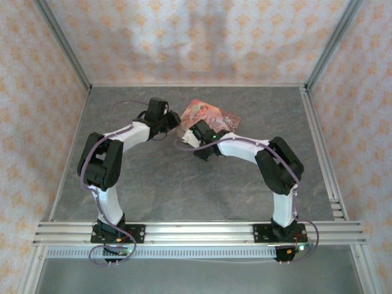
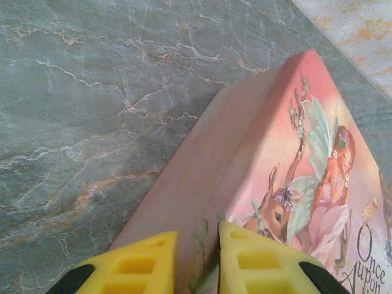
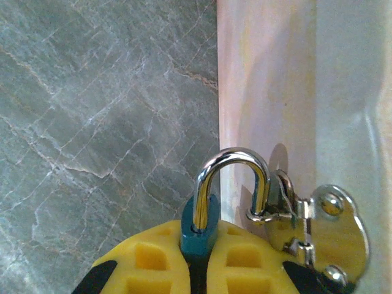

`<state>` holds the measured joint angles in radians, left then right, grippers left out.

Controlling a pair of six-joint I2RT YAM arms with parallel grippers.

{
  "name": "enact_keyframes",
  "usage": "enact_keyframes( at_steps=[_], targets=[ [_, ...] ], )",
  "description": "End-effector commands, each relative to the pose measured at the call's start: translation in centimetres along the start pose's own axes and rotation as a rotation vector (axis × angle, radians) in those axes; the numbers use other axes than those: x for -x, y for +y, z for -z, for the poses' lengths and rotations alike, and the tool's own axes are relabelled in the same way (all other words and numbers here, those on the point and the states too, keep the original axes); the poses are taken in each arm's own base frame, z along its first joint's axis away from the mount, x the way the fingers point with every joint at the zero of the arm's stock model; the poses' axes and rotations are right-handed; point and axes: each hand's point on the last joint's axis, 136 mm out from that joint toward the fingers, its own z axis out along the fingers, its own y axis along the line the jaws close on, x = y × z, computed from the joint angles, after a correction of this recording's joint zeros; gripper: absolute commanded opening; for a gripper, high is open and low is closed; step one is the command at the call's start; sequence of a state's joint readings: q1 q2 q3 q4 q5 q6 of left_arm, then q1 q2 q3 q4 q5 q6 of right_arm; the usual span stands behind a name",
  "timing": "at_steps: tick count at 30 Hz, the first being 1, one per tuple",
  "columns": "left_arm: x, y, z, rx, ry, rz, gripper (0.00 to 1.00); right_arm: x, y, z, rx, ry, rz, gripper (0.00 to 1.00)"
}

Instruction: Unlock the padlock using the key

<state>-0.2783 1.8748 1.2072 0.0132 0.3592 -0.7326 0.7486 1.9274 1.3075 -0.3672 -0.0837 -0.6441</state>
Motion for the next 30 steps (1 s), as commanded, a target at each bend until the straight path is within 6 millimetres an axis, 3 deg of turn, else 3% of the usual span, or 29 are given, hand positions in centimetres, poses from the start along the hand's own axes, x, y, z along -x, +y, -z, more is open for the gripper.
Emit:
enact_keyframes(
  at_steps=[1, 3, 6, 12, 17, 22, 25, 27, 30],
  targets=[
    [-6.0, 3.1, -1.9, 0.074, 0.186, 0.027, 0.19, 5.3, 2.9, 1.6, 0.167, -0.135, 0.104, 0.0],
    [-6.0, 3.2, -1.8, 0.08, 0.182, 0.02, 0.18, 5.2, 3.6, 2.8, 0.325, -0.104, 0.035, 0.0],
    [-5.9, 3.2, -1.6, 0.084, 0.175, 0.014, 0.18, 3.1, 4.6, 2.7, 0.403, -0.019, -0.001, 0.0],
    [-6.1, 3.0, -2.3, 0.071, 0.19, 0.02, 0.17, 1.2, 4.6, 2.4, 0.37, -0.013, -0.074, 0.0],
    [-6.9, 2.7, -2.8, 0.067, 0.213, 0.009, 0.11, 3.7, 4.0, 0.6, 0.408, -0.017, -0.109, 0.0],
    [-7.2, 2.9, -2.6, 0.071, 0.211, 0.007, 0.09, 6.6, 3.9, 1.8, 0.611, -0.116, -0.317, 0.0],
    [-7.3, 2.8, -2.8, 0.068, 0.216, 0.009, 0.09, 4.3, 3.6, 0.5, 0.492, -0.059, -0.29, 0.0],
    [-7.2, 2.7, -2.9, 0.066, 0.219, 0.007, 0.08, 2.8, 4.0, 0.3, 0.5, -0.002, -0.318, 0.0],
    [-7.0, 2.5, -2.8, 0.064, 0.214, 0.002, 0.08, 2.2, 4.5, 0.3, 0.554, -0.023, -0.427, 0.0]
  ],
)
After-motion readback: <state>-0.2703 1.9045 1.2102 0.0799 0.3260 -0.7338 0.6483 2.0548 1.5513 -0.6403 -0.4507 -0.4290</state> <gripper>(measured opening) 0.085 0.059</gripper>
